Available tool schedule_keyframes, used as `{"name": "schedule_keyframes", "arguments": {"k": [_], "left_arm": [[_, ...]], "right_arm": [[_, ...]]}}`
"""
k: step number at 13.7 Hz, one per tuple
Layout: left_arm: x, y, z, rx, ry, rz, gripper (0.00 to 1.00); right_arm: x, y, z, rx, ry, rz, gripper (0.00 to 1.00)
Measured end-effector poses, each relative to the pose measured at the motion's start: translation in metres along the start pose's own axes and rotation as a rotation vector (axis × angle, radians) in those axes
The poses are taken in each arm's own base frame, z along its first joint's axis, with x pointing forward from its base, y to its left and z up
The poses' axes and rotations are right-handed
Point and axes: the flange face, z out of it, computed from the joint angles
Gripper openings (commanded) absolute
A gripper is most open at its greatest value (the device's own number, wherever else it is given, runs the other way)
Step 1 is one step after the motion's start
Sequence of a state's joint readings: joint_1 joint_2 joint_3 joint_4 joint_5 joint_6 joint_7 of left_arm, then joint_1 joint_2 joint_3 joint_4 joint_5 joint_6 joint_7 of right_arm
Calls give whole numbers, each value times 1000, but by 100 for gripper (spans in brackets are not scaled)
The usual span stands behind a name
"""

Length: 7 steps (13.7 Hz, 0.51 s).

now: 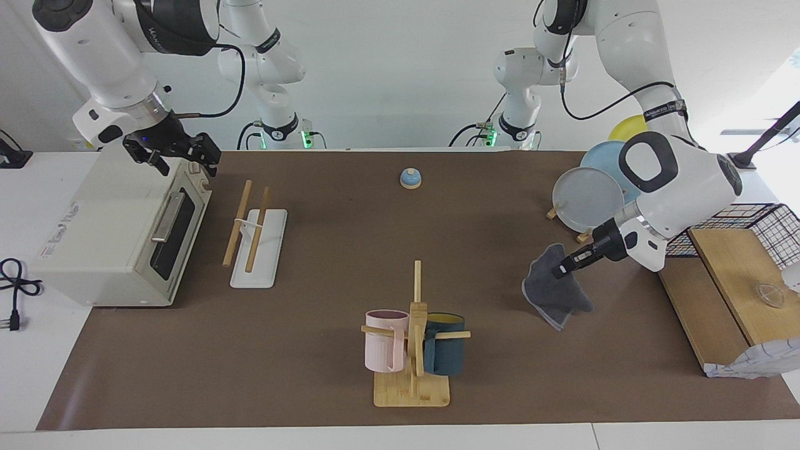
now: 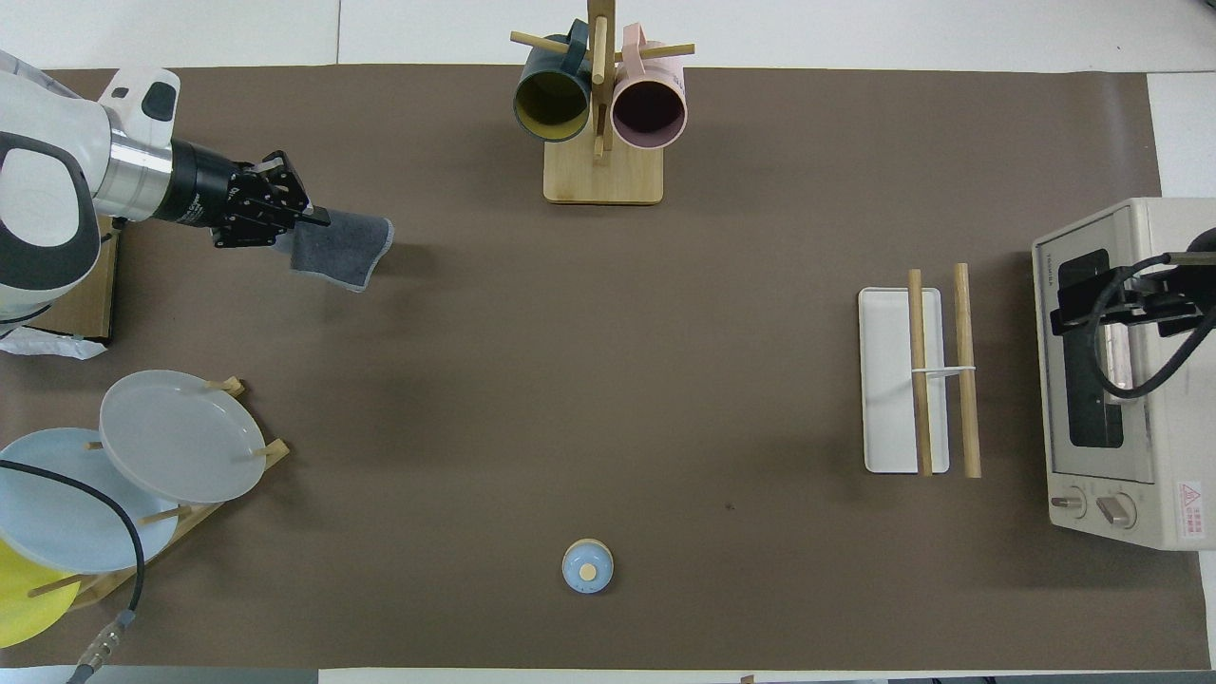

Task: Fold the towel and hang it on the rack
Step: 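Lift the towel with the left gripper while the right gripper approaches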

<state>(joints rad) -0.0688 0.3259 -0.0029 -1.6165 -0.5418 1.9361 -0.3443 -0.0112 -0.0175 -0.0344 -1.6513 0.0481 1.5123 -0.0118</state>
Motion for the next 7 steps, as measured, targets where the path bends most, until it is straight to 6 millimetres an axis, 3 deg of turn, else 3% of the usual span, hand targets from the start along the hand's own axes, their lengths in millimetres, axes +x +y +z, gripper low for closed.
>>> {"name": "schedule_keyframes", "arguments": {"k": [5,7], "left_arm": [[-54,56,-29,-22,26,-367,0],[-71,69,-46,-46,38,-493,0]], "right_arm": [[1,-30,5,199,-8,146,100],[3,-63,7,271,-7,257,100]]}}
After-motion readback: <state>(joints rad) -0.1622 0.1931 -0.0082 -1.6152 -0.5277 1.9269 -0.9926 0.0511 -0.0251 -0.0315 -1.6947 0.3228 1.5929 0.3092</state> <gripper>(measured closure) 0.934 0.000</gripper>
